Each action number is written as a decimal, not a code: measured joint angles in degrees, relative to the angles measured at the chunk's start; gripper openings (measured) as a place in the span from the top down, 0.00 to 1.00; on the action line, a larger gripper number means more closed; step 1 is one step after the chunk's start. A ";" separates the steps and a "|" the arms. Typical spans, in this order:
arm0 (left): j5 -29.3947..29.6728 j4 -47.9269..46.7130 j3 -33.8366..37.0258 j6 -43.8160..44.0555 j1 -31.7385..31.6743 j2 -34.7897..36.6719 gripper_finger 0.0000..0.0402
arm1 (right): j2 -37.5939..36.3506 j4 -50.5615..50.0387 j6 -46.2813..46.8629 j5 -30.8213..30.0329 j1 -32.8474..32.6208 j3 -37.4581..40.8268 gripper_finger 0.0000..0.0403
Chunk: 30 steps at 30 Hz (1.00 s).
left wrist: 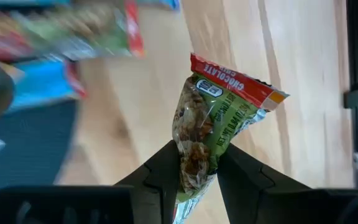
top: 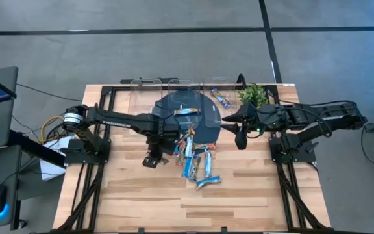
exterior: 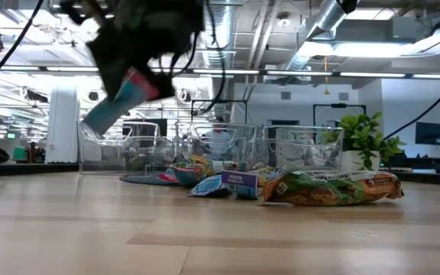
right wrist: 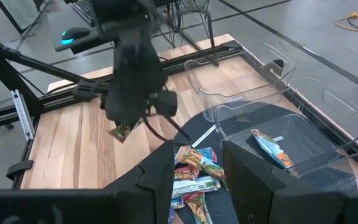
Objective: Pick and place Granola Bars by type
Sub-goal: Put the red granola bar into the left transparent bin
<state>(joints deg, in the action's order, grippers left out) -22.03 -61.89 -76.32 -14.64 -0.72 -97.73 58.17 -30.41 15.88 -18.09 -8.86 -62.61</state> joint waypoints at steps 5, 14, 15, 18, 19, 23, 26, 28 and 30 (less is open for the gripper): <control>10.80 -6.83 -11.59 -3.25 -0.54 0.00 0.77 | 0.00 0.00 0.02 -0.02 -0.02 -0.02 0.69; 45.59 -14.60 -21.63 -10.91 -5.62 0.00 0.77 | 0.01 -0.02 0.17 0.00 0.00 -0.02 0.69; 46.78 -15.68 -21.61 -11.27 -7.03 0.00 0.77 | -0.02 -0.02 0.35 0.00 0.00 -0.02 0.69; 45.16 -18.36 -21.61 -11.09 -12.23 -0.22 0.77 | -0.01 -0.02 0.74 0.02 -0.12 -0.02 0.69; 44.11 -19.06 -21.61 -10.58 -14.05 -0.50 0.77 | 0.00 -0.02 1.02 0.01 -0.31 -0.02 0.69; 41.93 -21.55 -21.52 -8.30 -21.55 -0.74 0.77 | -0.02 0.00 2.14 0.04 -0.92 0.15 0.69; 39.50 -20.59 -21.06 -7.04 -26.81 -0.98 0.77 | 0.23 -0.15 2.49 0.03 -1.16 0.44 0.69; 37.63 -19.35 -19.87 -6.20 -29.85 -0.92 0.77 | 0.79 -0.08 3.50 0.04 -1.26 0.47 0.69; 35.62 -18.74 -18.10 -4.63 -32.64 -0.94 0.77 | 1.48 -0.24 3.65 0.09 -1.22 0.55 0.69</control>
<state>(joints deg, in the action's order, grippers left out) 13.59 -80.63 -94.42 -19.27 -33.35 -98.67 59.65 -30.66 19.53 -18.00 -10.09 -62.06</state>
